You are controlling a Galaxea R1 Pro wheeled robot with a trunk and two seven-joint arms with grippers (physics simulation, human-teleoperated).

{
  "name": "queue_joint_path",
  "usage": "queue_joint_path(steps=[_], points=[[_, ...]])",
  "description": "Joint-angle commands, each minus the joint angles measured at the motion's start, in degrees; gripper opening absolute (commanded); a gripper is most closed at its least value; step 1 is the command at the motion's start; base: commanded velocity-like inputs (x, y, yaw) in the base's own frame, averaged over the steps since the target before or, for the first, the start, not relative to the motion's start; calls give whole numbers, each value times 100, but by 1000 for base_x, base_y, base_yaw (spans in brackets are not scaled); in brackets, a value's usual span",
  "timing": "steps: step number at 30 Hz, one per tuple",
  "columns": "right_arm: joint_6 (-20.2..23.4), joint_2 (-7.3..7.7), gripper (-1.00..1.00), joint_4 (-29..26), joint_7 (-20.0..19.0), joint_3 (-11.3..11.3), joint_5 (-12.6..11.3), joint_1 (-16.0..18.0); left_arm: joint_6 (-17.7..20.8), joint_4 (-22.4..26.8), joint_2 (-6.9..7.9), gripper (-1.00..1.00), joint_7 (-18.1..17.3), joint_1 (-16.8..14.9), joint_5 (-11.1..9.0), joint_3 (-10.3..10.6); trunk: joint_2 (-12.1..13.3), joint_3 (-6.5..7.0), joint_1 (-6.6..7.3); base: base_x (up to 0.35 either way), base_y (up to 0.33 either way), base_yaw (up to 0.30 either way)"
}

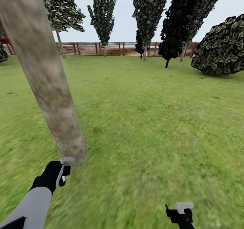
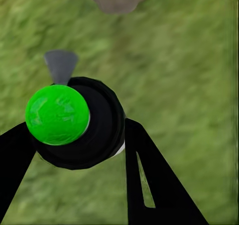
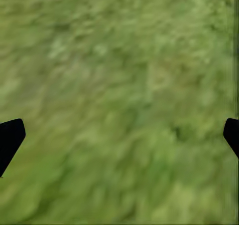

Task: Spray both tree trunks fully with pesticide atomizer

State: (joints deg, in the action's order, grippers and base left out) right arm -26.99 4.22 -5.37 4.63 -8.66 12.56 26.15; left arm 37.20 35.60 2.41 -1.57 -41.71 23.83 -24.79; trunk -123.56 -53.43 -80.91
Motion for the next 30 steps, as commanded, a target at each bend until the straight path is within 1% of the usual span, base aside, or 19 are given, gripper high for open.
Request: queue_joint_path(steps=[1,10,20,30], points=[[-20,-1,100,5,20,-39,61,4,24,9,-4,-100,-19,-4,26,-17,-2,-5,0,125,-261,2],[-24,-6,100,1,16,-39,62,4,24,9,-4,-100,-19,-4,26,-17,-2,-5,0,113,-263,0],[-23,-9,100,1,20,-39,62,4,24,9,-4,-100,-19,-4,24,-26,-2,-5,0,105,-264,265],[-24,-11,100,1,18,-39,62,4,24,9,-4,-100,-19,-4,25,-26,-2,-5,0,19,-276,277]])
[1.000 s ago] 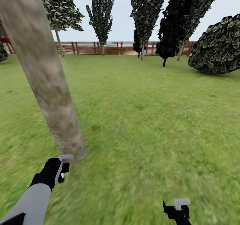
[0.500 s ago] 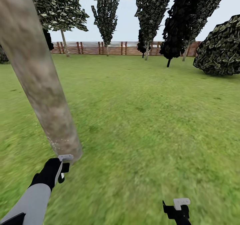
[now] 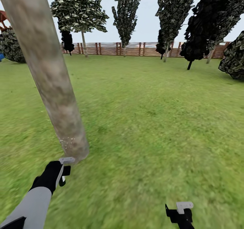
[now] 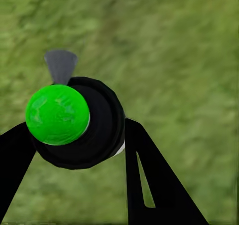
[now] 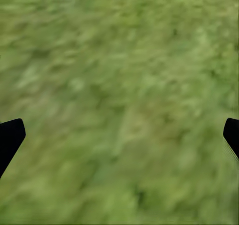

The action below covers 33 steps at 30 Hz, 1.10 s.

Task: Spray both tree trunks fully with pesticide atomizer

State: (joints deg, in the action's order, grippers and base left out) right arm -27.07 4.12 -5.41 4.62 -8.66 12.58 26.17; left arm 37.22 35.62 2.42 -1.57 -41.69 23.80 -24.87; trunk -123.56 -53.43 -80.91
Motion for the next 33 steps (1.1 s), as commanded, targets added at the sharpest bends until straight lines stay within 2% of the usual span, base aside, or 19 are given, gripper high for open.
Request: queue_joint_path(steps=[1,4,19,33], points=[[-17,0,100,5,20,-39,61,3,22,6,-5,-100,-19,-6,28,-18,-2,-5,0,76,-277,277],[-17,1,100,5,20,-39,61,3,25,6,-5,-100,-19,-6,26,-27,-2,-5,0,129,-267,179],[-16,1,100,5,18,-39,61,3,22,6,-5,-100,-19,-6,20,-26,-2,-5,0,196,-233,14],[-16,-7,100,5,19,-39,61,3,24,-2,-2,-100,-19,-6,13,-76,-2,-5,0,189,-166,251]])
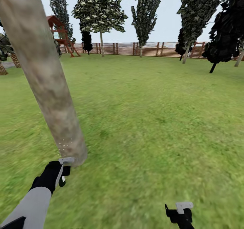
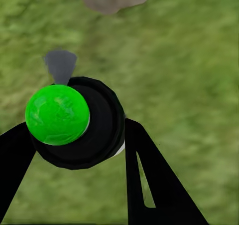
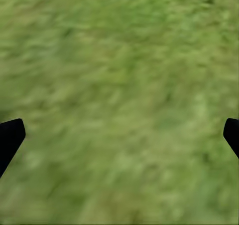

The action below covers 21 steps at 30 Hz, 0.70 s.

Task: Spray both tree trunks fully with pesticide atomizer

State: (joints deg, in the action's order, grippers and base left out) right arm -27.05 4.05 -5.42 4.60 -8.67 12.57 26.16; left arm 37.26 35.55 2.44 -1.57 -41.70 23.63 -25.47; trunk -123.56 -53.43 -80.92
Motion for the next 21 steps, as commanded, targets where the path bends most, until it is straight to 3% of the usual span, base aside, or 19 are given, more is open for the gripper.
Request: queue_joint_path(steps=[1,5,10,11,15,17,19,21], points=[[-19,4,100,6,22,-38,61,3,27,5,-6,-100,-26,-5,28,-17,-2,-5,1,16,-11,277],[-18,8,100,6,23,-38,61,3,46,5,16,-100,-88,-11,26,19,-2,-5,1,4,-3,277],[-19,13,100,-2,23,-38,61,3,77,1,276,-100,-118,-56,32,36,-2,-5,1,0,0,112],[-17,19,100,-3,23,-38,61,3,80,-14,236,-100,-126,-85,28,53,-2,-5,1,0,0,10],[-19,33,100,-2,23,-38,61,3,126,-20,-271,-100,-156,-281,37,385,-2,-5,1,0,0,3],[-17,34,100,0,23,-38,61,3,157,-23,-315,-100,-159,-457,30,533,-2,-5,1,0,0,0],[-19,36,100,-2,23,-38,61,3,175,-10,-185,-100,-164,-520,35,563,-2,-5,1,0,0,0],[-17,38,100,3,23,-38,61,3,187,-16,222,-100,-248,-558,33,571,-2,-5,1,0,0,0]])
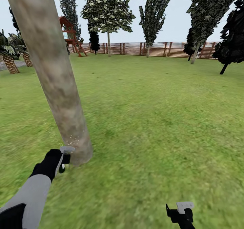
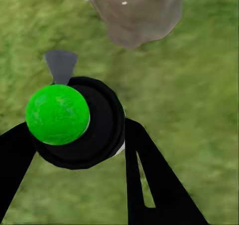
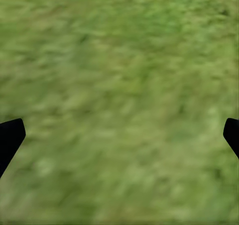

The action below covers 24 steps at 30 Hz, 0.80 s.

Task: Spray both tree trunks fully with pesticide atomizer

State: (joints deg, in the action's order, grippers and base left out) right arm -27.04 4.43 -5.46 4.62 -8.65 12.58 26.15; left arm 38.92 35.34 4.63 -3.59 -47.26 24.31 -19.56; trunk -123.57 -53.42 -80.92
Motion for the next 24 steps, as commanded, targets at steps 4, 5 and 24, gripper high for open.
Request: queue_joint_path(steps=[4,5,24], points=[[-19,4,100,9,21,-40,60,4,234,18,511,-100,-596,-79,-7,7,-2,-5,1,0,0,0],[-18,4,100,10,21,-40,60,4,267,23,496,-100,-692,-91,-8,114,-2,-5,1,0,0,0],[-16,14,100,10,21,-40,60,4,1002,19,977,-100,-1212,-383,-28,1034,-2,-5,1,26,25,0]])
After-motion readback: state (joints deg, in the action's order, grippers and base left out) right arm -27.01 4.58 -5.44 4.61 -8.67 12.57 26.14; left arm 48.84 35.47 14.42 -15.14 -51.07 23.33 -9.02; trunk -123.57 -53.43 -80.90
